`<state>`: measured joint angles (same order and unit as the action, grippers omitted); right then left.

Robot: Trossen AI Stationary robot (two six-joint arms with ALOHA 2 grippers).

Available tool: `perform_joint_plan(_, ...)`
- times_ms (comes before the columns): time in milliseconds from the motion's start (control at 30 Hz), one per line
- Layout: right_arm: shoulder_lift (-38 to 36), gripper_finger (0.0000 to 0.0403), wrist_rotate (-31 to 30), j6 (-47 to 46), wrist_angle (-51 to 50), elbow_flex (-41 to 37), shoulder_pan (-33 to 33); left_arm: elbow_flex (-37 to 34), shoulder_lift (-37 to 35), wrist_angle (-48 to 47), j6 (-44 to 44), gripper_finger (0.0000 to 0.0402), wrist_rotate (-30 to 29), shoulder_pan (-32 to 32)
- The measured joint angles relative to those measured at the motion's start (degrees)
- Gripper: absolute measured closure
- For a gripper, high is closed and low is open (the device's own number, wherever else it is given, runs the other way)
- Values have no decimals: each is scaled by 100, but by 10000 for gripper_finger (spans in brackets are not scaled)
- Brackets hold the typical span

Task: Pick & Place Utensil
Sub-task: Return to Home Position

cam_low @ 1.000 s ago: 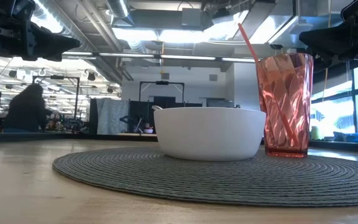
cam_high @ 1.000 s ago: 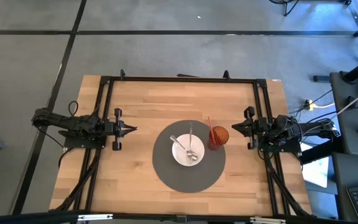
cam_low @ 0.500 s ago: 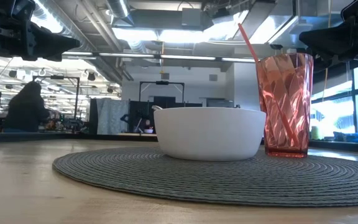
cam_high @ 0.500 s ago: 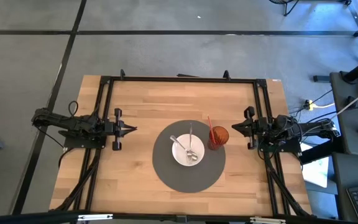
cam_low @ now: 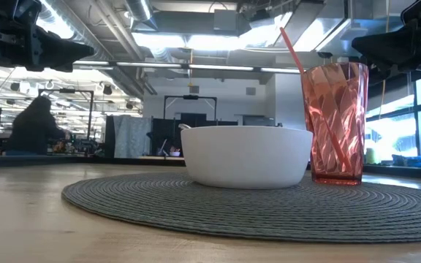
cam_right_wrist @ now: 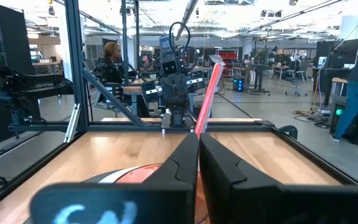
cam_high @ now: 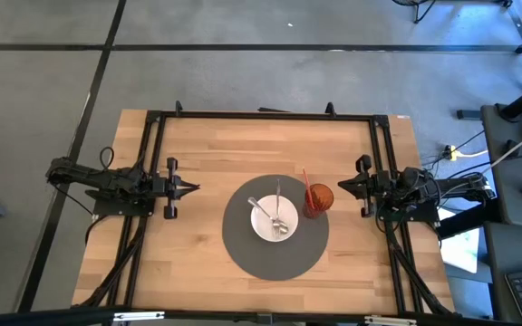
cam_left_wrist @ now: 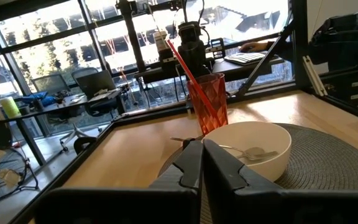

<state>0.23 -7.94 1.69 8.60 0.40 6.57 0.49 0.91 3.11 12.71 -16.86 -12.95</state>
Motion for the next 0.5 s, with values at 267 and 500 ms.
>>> perform_joint_plan(267, 1, 386, 1, 18, -1, 0, 0, 0, 0, 0, 0, 396, 0, 0)
perform_joint_plan(500, 1, 386, 0, 1, -1, 0, 1, 0, 0, 0, 0, 396, 0, 0)
